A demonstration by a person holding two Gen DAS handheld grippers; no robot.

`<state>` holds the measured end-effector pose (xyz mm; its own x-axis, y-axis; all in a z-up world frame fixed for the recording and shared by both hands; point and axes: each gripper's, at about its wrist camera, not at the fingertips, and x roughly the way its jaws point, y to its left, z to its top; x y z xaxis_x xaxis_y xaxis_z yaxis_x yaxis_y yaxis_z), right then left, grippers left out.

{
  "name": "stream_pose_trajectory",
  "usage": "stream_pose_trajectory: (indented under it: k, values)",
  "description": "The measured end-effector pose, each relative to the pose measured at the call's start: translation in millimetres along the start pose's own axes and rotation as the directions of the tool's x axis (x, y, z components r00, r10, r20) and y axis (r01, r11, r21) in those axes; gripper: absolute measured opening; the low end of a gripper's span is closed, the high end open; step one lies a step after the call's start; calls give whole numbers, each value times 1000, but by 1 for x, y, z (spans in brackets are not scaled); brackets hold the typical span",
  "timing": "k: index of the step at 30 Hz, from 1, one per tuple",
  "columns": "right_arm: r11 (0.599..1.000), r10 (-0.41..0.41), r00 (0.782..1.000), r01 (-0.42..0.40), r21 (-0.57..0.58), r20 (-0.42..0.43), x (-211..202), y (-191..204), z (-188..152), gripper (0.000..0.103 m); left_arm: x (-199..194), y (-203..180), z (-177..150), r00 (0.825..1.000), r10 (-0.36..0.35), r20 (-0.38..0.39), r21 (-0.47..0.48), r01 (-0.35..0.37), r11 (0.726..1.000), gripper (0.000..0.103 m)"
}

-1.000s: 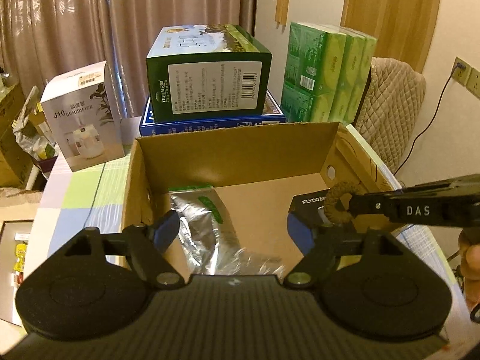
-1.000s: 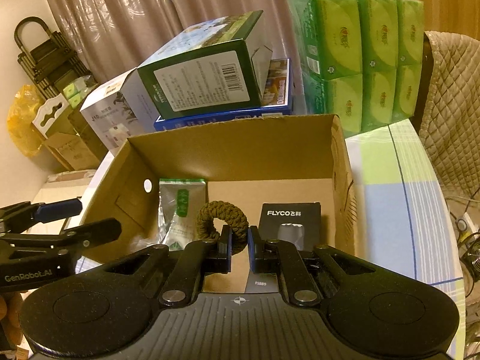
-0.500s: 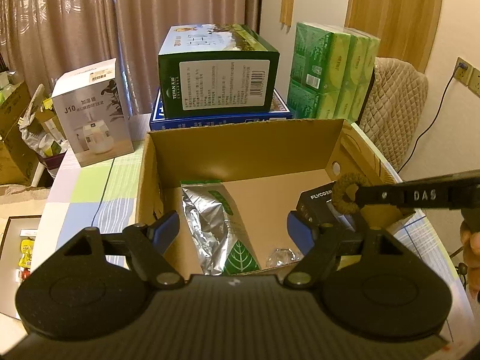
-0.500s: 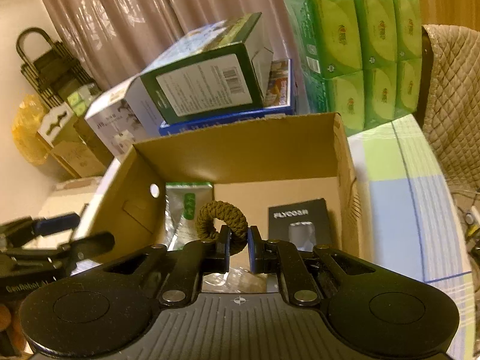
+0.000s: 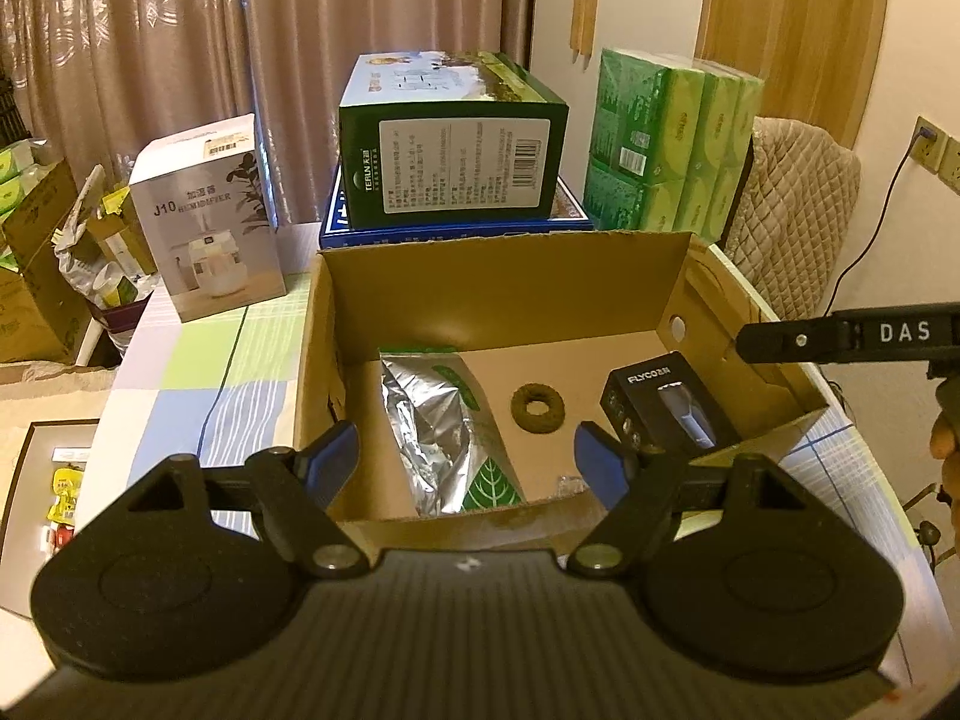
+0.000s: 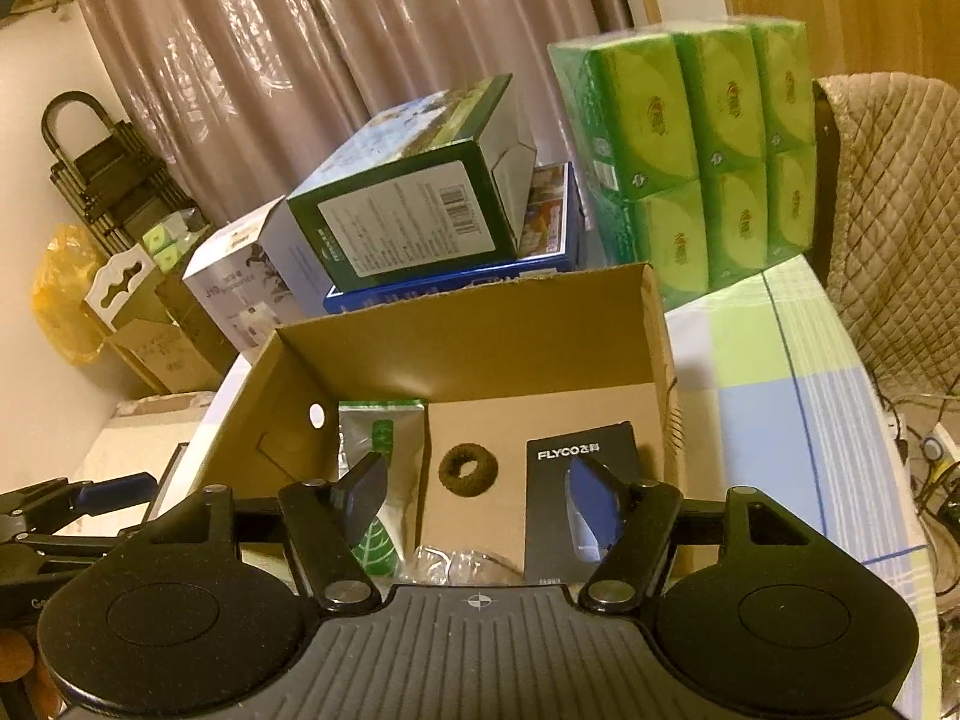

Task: Organize objects
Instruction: 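Drop the soap dish and hair tie into the box by opening both tools, then withdraw both tools from the box back over the table items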

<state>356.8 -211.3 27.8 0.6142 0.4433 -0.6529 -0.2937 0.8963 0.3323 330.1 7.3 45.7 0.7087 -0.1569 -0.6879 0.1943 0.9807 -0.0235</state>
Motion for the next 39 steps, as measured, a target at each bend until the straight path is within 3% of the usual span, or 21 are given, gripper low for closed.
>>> stream_pose_trajectory:
  k: [18, 25, 28, 34, 39]
  values:
    - [995, -11, 999, 16, -97, 50, -116, 31, -66, 65, -103, -13, -49, 999, 29, 42, -57, -27, 998, 86]
    - [993, -12, 998, 19, -114, 63, -154, 37, -102, 65, -146, -20, -76, 997, 47, 69, -60, -43, 997, 98]
    - [991, -15, 998, 22, -130, 53, -163, 38, -118, 65, -160, -23, -90, 996, 50, 74, -69, -45, 997, 102]
    - [980, -50, 998, 59, -191, 50, -175, 39, -153, 66, -174, -33, -118, 997, 38, 67, -52, -35, 998, 102]
    - [982, -68, 997, 70, -175, 20, -177, 29, -178, 66, -178, -35, -139, 999, 33, 42, -63, -30, 998, 102]
